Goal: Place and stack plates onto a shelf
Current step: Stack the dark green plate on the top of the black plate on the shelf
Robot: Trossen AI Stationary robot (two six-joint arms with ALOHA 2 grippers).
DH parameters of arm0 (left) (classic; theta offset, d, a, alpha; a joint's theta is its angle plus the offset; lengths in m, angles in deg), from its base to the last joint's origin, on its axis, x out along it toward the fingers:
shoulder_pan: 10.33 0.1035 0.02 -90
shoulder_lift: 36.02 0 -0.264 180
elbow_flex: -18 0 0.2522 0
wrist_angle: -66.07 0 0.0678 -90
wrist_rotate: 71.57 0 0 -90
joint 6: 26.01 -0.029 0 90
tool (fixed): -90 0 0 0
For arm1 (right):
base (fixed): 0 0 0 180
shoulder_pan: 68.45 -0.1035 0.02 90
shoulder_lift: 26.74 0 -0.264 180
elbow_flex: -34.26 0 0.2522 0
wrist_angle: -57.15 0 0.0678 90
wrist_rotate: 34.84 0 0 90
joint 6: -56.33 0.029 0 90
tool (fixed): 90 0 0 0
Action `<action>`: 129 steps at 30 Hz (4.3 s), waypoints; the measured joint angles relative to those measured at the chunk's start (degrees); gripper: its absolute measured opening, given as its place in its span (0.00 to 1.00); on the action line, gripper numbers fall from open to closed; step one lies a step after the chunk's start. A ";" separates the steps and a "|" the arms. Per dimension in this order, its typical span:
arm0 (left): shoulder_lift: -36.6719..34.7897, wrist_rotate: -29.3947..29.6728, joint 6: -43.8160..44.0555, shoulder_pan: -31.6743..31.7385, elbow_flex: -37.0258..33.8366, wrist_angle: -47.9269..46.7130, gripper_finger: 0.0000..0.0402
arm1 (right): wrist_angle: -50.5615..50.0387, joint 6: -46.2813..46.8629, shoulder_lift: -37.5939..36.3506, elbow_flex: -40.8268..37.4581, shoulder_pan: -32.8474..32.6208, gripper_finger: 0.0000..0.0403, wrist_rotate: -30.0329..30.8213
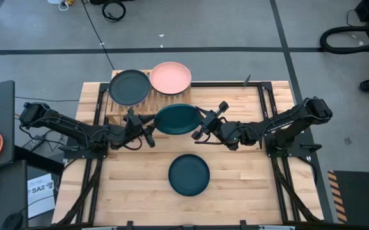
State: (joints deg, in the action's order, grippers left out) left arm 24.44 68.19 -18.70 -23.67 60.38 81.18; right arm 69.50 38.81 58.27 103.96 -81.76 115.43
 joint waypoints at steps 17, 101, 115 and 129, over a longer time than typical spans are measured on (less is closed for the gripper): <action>-0.02 1.64 0.17 0.15 0.02 -0.06 0.06 | -0.01 0.13 -0.02 0.00 -0.12 0.12 -3.26; -0.14 -21.61 2.45 33.45 67.58 -81.36 0.07 | -29.07 31.36 -26.86 -20.92 -11.14 0.60 -26.59; 5.68 -45.11 1.61 69.25 69.33 -97.47 0.07 | -29.10 31.32 -26.86 -20.94 -8.22 0.60 -30.33; 20.31 -60.33 2.12 82.14 69.24 -105.80 0.07 | -28.81 31.30 -26.86 -20.94 -7.82 0.60 -33.18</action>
State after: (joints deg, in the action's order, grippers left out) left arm 44.76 7.86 -16.58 58.46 129.63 -24.62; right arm 40.70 70.11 31.41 83.02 -89.58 82.25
